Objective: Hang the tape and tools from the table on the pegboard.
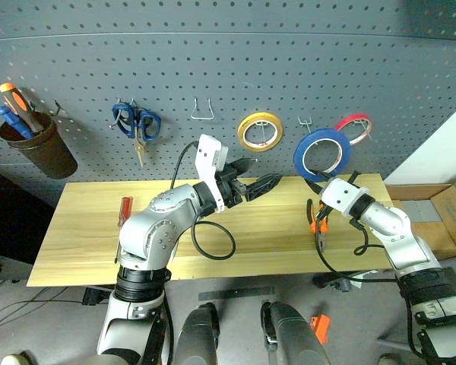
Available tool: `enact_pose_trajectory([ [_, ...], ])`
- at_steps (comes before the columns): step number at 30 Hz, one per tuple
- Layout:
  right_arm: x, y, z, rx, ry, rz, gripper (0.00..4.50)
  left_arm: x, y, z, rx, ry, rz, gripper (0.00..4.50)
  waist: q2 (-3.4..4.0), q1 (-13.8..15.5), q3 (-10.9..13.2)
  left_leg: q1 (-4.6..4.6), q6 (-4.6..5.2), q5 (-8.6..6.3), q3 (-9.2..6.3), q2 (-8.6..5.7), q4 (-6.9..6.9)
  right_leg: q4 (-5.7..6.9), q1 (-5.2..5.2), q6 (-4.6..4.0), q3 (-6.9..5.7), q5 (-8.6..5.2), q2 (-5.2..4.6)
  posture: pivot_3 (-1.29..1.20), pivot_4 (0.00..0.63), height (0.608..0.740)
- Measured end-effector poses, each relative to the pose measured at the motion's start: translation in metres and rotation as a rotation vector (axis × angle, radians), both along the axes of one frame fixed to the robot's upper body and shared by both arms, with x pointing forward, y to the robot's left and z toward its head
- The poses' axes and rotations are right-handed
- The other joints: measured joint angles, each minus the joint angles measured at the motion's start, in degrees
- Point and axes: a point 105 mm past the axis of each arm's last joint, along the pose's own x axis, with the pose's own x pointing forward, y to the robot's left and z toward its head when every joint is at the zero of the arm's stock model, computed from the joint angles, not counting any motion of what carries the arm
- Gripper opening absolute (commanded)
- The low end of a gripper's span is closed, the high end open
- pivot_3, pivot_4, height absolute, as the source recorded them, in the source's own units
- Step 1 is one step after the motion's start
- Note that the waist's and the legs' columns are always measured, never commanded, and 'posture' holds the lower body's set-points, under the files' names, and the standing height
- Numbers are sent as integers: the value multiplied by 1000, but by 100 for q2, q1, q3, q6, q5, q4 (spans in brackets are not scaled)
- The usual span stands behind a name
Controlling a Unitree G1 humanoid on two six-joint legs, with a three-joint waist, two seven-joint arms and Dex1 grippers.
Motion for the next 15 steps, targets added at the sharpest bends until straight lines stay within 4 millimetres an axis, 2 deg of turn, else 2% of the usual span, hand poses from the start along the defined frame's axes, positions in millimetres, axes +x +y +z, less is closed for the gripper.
enact_pose_trajectory([
  [2, 3, -2, -1, -1, 32, 11, 406, -1, -2, -2, -1, 7, -1, 4500, 0, 5, 0, 0, 2, 1, 0, 0, 1, 1, 0, 0, -1, 0, 0, 61, 203, 740],
  [8, 10, -12, -8, 0, 87, -28, 2386, 1, -5, 0, -18, 2, 9, 4500, 0, 16, 0, 0, 3, 2, -1, -1, 1, 0, 2, -3, 0, 2, -1, 63, 215, 740],
  [13, 4, -21, -21, 17, 112, -69, 4204, 3, -4, -1, -17, 9, 21, 4500, 0, 22, 0, 0, 3, 2, 0, 0, 0, -1, 2, -3, 1, 2, -1, 48, 235, 740],
  [14, -2, -23, -26, 25, 122, -83, 4453, 3, -5, -2, -17, 9, 19, 4500, 0, 22, 0, 0, 3, 2, 0, 1, -2, -1, 1, -3, 1, 2, -1, 43, 242, 740],
  [15, -7, -25, -31, 34, 137, -98, 4453, 2, -6, -3, -13, 11, 15, 4500, 0, 27, 1, 0, 3, 2, -2, 3, 0, 0, 2, -2, -1, 1, -1, 41, 247, 740],
])
